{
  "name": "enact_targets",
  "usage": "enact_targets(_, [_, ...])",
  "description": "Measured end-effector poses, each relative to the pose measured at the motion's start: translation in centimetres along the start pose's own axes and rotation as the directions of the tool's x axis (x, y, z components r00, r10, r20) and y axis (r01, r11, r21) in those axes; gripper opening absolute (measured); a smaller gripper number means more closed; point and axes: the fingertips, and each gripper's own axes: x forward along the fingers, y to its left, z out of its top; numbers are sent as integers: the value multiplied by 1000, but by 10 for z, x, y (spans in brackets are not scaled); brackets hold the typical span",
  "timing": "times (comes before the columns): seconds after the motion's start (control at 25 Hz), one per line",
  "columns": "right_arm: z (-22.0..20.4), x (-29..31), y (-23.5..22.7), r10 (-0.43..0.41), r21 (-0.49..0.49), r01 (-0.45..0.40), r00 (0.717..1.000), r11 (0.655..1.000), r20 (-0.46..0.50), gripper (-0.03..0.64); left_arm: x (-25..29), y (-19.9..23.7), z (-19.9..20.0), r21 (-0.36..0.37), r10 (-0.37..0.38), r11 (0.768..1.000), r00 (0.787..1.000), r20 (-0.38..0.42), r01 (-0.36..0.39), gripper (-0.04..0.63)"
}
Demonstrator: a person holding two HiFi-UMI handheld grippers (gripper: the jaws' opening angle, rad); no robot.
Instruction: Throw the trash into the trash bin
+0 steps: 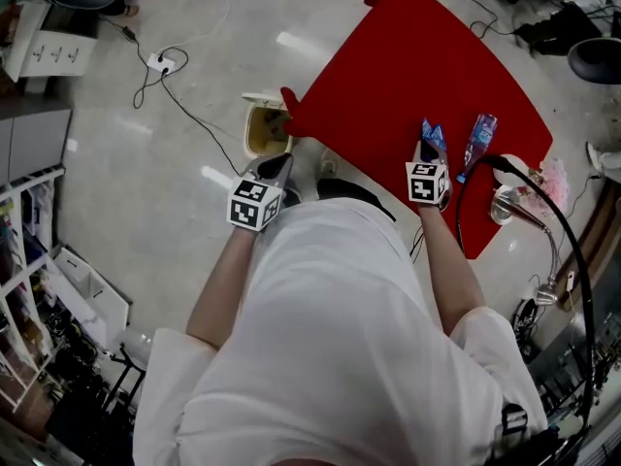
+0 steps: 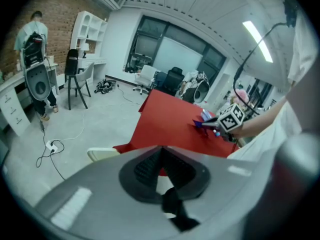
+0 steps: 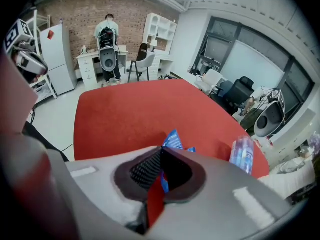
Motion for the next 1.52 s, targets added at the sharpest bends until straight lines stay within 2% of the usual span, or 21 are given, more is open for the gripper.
enact_targets(0.12, [21,-4,20,23,-10,-22,999,1000,38,2,-12,10,-4,-12,9,1000,1000,14,-9,5])
enact_targets(0.36, [66,-15,64,84,-103,-74,992,992,97,2,-32,25,-14,-37,35,999,999,40,-34,5])
enact_targets(0.64, [108,-19,145,212,-215,-179,967,960,144,2,-65,54,-32,-84,81,994,995,63,-76,5])
enact_targets(0.84, [139,-21,209,317,-283,-269,938,920,140,2,-91,82,-44,-127,112,987,991,70,-103,5])
enact_targets(1.08, [161,-24,278,422,-384,-344,896,857,137,2,-117,108,-68,-168,156,976,985,75,-141,5])
enact_targets(1.52, [170,-29,382,591,-430,-516,805,741,53,2,-145,143,-97,-241,200,955,977,81,-175,5])
